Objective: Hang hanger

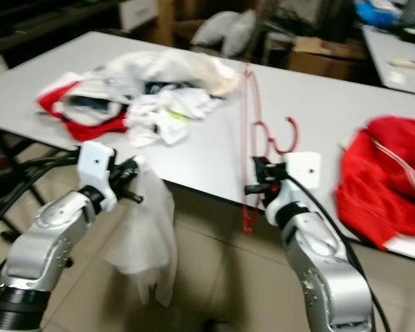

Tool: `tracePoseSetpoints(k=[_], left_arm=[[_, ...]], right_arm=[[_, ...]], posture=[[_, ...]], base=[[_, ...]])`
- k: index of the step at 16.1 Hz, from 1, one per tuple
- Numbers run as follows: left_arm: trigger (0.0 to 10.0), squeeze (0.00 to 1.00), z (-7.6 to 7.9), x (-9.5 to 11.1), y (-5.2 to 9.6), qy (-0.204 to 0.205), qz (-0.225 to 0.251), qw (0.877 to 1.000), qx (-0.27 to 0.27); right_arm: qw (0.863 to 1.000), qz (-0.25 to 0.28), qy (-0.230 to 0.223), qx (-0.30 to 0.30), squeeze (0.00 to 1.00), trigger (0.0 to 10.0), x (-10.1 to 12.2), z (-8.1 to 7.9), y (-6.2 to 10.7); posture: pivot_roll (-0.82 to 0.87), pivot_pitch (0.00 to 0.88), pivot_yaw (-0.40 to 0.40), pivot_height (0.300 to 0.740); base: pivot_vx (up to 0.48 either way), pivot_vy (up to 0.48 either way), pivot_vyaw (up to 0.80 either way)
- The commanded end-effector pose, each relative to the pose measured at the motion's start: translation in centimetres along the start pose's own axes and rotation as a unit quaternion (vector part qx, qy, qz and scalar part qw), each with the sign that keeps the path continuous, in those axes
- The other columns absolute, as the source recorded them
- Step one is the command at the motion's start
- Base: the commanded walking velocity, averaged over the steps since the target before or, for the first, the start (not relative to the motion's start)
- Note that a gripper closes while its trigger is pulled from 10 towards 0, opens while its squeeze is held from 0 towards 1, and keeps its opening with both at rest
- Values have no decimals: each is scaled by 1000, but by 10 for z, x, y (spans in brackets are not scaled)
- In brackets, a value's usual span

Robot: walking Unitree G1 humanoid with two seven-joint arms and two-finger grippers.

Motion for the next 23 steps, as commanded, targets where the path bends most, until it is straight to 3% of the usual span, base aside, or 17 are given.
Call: tracePoseSetpoints(k=[1, 10, 18, 23], left_arm=[[10000, 0, 2, 5, 0, 1, 13, 1000, 3], [10000, 0, 1, 3, 0, 7, 11, 1000, 19], [10000, 0, 3, 10, -3, 11, 39, 999, 13], [10000, 0, -1, 33, -18, 15, 73, 997, 18]], right_arm=[[1000, 8, 12, 5, 0, 10000, 5, 1, -1], [1000, 4, 28, 10, 0, 10000, 3, 4, -3], [999, -4, 38, 34, 0, 10000, 3, 0, -1], [986, -31, 68, 148, 0, 10000, 5, -1, 15]], posture=[[-11, 0, -17, 740], [-9, 0, -27, 740], [-28, 0, -30, 740], [-32, 0, -38, 740]], base=[[0, 0, -775], [0, 0, -776], [0, 0, -776], [281, 0, 0]])
Point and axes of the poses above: a point about 5 cm out from each wrist's last joint towards the gripper, its own y axis pointing back from the gripper into the wrist, its own x axis along the axis of the wrist's last joint, z = x × y, the point moved 4 cm from there along -y, pointing out of the wrist towards the gripper, and after that the axes turned 5 degrees about y, right-handed, at the moved point
